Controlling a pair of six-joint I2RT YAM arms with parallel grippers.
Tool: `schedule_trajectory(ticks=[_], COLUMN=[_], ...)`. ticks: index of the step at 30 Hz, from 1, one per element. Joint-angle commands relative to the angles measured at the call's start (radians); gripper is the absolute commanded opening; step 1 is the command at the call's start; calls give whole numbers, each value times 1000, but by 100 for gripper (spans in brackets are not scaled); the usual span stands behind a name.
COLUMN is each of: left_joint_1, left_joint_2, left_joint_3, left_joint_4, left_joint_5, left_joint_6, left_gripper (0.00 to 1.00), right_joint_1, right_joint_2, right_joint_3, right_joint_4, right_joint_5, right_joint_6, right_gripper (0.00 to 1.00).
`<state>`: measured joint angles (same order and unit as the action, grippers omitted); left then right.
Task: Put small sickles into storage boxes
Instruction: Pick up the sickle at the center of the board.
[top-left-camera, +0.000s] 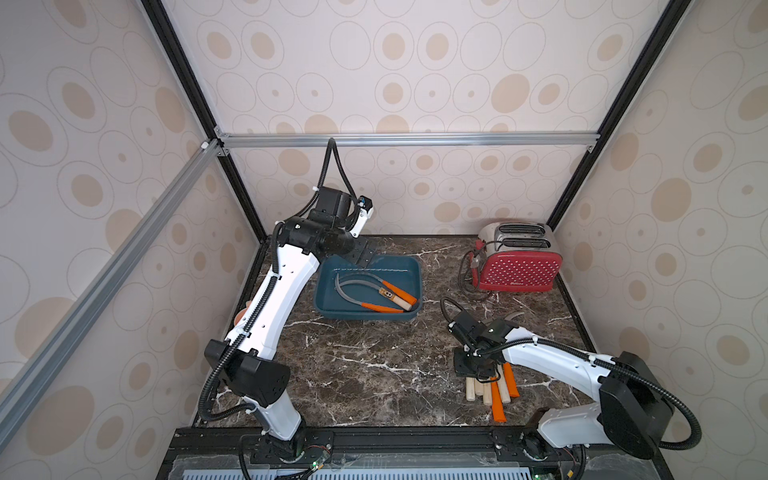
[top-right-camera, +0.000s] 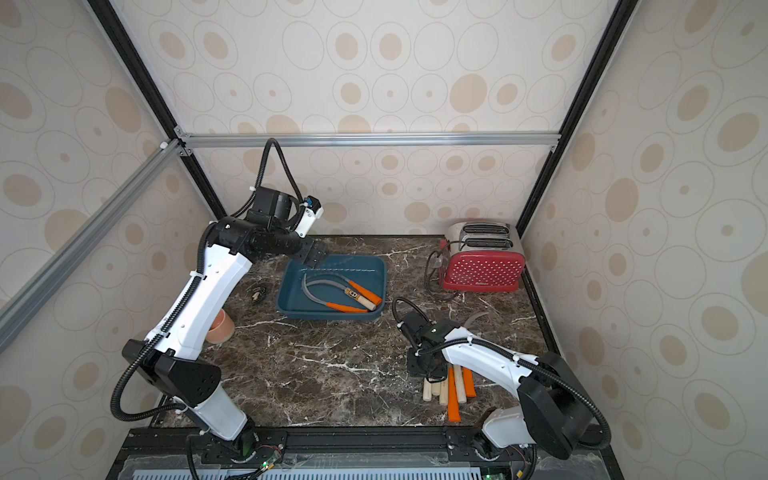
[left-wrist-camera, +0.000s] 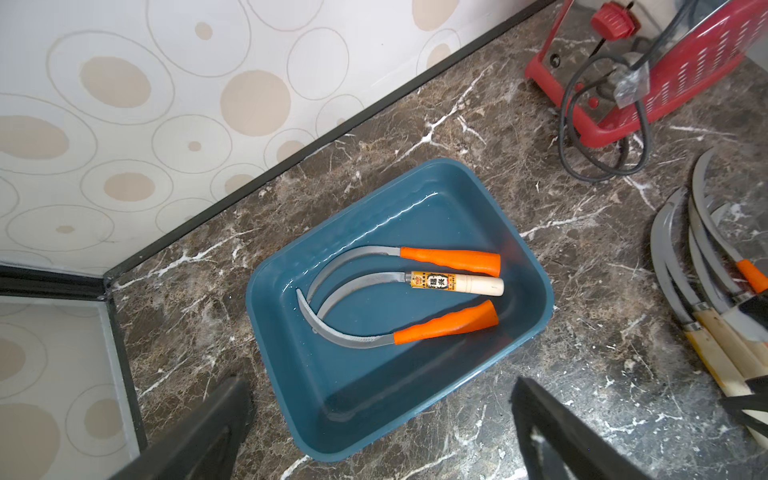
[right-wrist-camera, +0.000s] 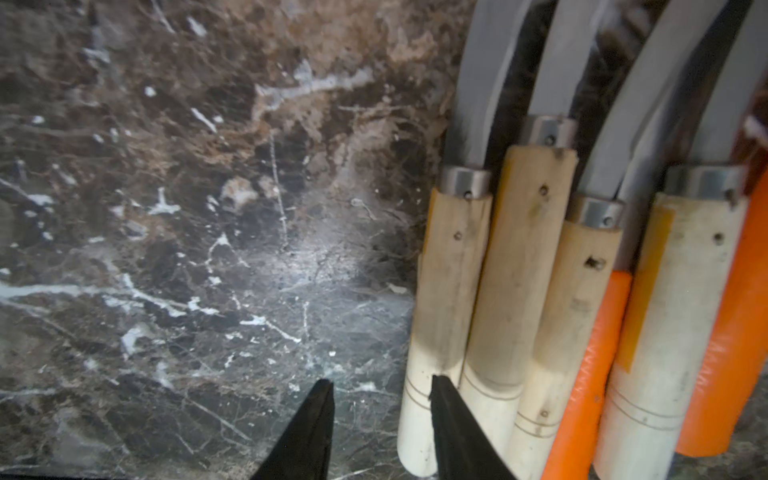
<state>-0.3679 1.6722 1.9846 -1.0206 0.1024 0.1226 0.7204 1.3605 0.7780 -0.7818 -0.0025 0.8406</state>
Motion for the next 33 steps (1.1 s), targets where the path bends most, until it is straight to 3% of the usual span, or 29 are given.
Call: schedule_trajectory(ticks=[1, 33], left_joint_1=[23, 62], left_joint_2=[-6, 49], left_joint_3=[-19, -44], left_joint_4=[-1, 23], left_joint_5=[9, 0], left_joint_6=[-43, -2], left_gripper=[99, 99], right_joint_1=[8, 9], right_joint_2=[-31, 167], right_joint_3=[-38, 20], right_joint_4=[16, 56], right_joint_5=[28, 97], right_joint_6=[59, 37], right_gripper=[42, 40])
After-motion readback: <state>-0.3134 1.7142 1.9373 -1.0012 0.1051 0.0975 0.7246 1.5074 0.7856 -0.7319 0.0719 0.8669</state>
